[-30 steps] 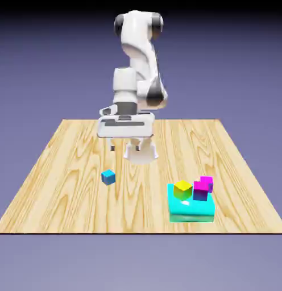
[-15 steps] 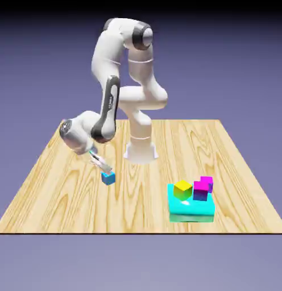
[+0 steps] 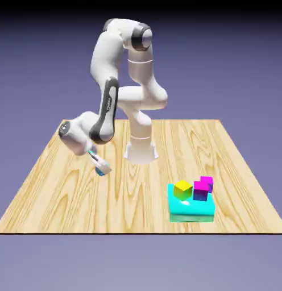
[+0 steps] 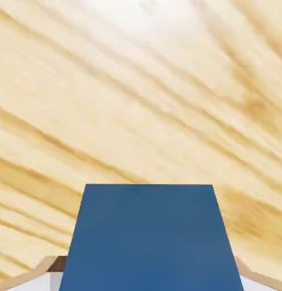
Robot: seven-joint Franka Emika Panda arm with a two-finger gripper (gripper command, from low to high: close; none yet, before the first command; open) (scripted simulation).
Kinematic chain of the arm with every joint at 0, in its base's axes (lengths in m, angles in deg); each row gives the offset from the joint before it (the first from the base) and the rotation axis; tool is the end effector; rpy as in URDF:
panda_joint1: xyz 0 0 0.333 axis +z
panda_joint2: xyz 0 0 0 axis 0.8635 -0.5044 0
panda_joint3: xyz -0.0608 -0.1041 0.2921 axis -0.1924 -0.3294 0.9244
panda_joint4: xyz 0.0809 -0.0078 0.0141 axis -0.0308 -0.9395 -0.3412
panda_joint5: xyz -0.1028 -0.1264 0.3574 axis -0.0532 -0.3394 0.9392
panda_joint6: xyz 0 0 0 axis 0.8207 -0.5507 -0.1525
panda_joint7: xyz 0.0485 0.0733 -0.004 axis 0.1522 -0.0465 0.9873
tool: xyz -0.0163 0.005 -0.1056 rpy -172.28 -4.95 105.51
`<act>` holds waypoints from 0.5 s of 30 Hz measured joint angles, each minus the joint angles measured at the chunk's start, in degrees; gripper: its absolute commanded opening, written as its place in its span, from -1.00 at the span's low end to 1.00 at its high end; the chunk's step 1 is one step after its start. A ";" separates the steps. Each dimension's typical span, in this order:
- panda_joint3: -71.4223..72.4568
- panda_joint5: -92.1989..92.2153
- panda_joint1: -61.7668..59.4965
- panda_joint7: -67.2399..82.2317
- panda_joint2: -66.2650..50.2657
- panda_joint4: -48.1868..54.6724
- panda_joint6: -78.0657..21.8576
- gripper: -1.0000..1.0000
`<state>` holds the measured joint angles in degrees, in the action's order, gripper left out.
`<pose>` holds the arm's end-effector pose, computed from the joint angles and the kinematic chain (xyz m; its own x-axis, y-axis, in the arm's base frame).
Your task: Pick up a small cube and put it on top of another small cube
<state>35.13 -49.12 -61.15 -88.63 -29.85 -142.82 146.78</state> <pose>0.3120 -0.1823 0.1777 0.1508 -0.9055 -0.3965 -0.8957 -0.2949 0.3327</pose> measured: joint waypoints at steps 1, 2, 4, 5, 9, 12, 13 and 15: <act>2.08 -2.33 1.04 2.34 0.26 0.67 0.05 -1.00; 4.15 -4.66 2.09 4.68 0.51 1.35 0.09 -1.00; 8.31 -9.32 4.26 9.35 1.02 2.70 0.19 -1.00; 10.38 -11.66 5.40 11.69 1.27 3.37 0.24 -1.00; 18.69 -20.99 10.18 21.04 2.29 6.07 0.42 -1.00; 24.92 -27.99 13.57 28.05 3.06 8.10 0.57 -1.00; 27.00 -30.32 14.66 30.39 3.32 8.77 0.61 -1.00; 31.16 -34.99 16.80 35.06 3.83 10.12 0.71 -1.00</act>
<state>66.29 -84.12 -44.35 -53.57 -26.02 -132.70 147.49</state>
